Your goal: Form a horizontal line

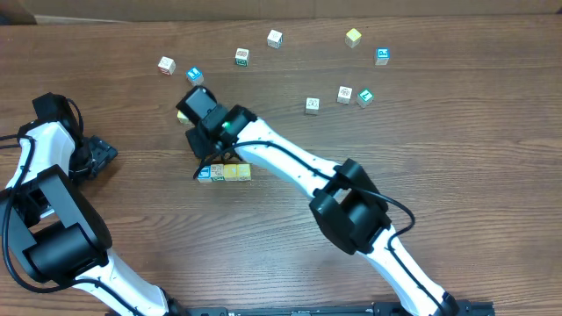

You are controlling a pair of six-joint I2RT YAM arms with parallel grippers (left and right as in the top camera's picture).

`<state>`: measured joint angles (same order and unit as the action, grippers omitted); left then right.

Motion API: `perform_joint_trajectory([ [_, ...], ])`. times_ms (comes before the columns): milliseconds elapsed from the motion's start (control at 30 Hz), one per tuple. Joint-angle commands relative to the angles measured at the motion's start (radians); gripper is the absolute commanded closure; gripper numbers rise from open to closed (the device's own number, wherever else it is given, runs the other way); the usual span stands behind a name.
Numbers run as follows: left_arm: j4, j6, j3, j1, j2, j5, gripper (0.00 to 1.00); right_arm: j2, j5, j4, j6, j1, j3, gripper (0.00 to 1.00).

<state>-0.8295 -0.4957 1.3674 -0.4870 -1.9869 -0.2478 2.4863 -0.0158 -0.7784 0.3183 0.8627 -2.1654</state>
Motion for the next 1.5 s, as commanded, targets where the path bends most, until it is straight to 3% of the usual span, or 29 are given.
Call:
perform_joint_trajectory([
  [0,0.001,0.001,-0.005,-0.003,-0.003,-0.010,0.00,0.037,-0.021,0.012,0.006,-0.002,0.005,0.96],
  [1467,0.001,0.001,-0.005,-0.003,-0.003,-0.010,0.00,-0.016,0.025,-0.092,0.007,-0.009,0.003,0.96],
])
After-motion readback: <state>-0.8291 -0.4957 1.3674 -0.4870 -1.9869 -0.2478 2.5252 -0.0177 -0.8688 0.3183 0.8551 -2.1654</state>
